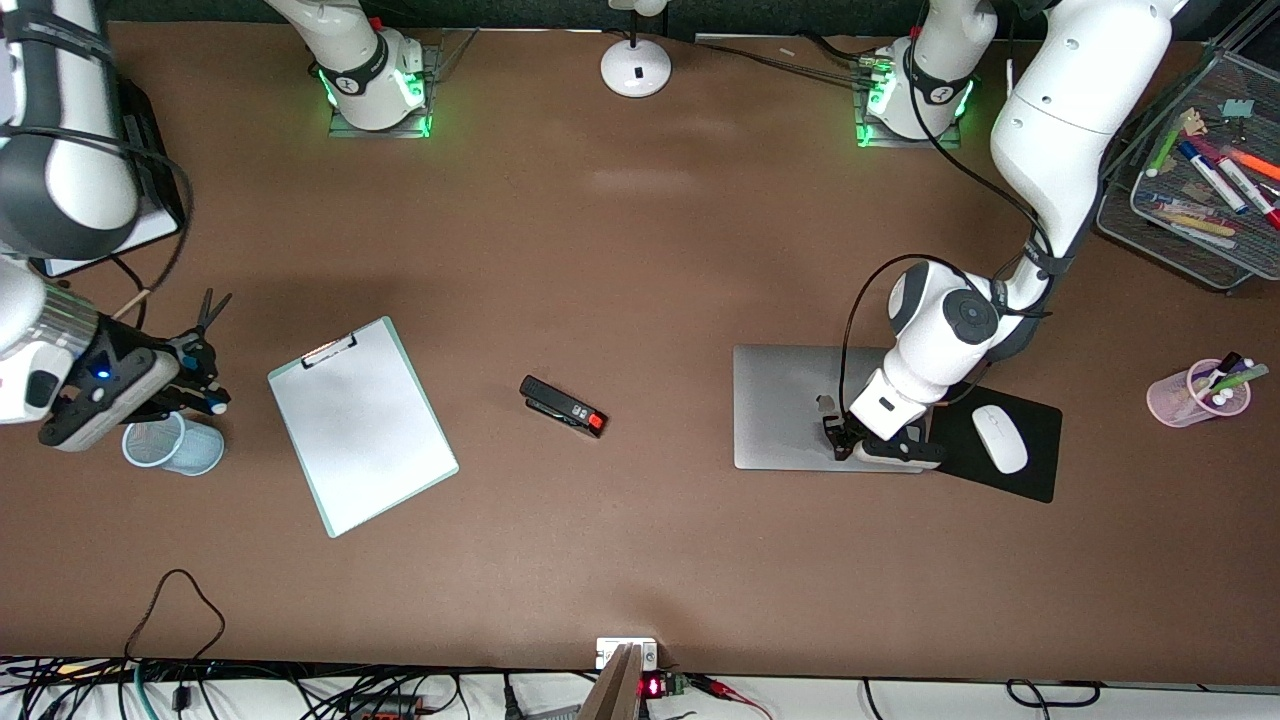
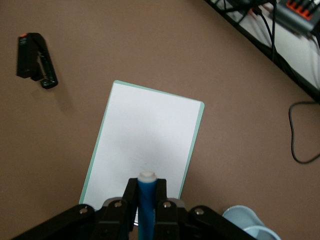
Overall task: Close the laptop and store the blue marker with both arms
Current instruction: 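Lift the marker toward the mesh cup while the left gripper pushes the lid down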
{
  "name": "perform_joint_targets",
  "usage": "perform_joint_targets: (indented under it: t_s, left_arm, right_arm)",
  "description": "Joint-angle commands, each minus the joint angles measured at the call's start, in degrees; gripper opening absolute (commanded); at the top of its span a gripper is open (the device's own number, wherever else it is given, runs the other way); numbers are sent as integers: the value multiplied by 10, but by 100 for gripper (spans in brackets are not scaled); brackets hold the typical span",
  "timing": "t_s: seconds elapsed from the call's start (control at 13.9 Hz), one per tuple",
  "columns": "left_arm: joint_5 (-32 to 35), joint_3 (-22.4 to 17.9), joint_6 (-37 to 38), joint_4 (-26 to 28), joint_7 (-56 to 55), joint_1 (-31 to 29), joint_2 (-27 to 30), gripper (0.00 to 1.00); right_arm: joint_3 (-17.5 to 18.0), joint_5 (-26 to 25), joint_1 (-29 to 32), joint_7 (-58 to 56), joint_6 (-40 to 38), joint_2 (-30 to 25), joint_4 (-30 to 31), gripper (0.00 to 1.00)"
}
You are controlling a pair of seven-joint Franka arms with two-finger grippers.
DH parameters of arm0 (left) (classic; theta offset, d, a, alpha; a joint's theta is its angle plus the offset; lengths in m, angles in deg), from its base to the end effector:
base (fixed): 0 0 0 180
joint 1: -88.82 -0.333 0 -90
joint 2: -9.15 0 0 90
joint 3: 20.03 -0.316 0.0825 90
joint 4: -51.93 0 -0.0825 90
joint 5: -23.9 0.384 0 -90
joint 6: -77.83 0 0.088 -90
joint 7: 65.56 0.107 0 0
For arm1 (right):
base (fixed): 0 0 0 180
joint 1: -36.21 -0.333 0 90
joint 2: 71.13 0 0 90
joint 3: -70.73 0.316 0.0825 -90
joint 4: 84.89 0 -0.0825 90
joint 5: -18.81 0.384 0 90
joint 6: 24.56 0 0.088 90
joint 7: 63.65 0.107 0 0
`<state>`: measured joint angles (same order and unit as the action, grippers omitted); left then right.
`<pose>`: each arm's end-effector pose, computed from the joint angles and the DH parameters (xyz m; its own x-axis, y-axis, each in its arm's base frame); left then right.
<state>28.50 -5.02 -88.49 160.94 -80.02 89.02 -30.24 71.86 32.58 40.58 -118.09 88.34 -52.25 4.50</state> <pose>0.6346 -0.1648 0.1802 0.9567 0.0273 0.2898 -0.0326 -0.9793 0.1999 0.6675 -0.0240 0.4656 0.6796 0.6968 0.2294 0.7265 -0.6827 -0.0785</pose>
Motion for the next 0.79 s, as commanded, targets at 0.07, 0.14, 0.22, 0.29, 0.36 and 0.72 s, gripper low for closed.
perform_joint_targets:
  t_s: [0.07, 0.14, 0.22, 0.29, 0.36, 0.72]
  left_arm:
    - [15, -5, -1, -12, 1, 2, -6, 0]
    - [15, -5, 1, -12, 0, 2, -1, 0]
    - [15, -5, 17, -12, 0, 1, 8, 0]
    - [15, -5, 40, -13, 1, 1, 18, 0]
    - [15, -5, 49, -13, 1, 2, 25, 0]
    - [15, -4, 134, -14, 7, 1, 73, 0]
  right_arm:
    - [3, 76, 41, -100, -57, 6, -40, 0]
    - [2, 89, 52, -118, -68, 6, -41, 0]
    - [1, 98, 60, -137, -80, 5, -41, 0]
    - [1, 109, 70, -154, -92, 4, -41, 0]
    - [1, 124, 84, -174, -108, 0, -41, 0]
    - [1, 143, 121, -273, -188, -10, -105, 0]
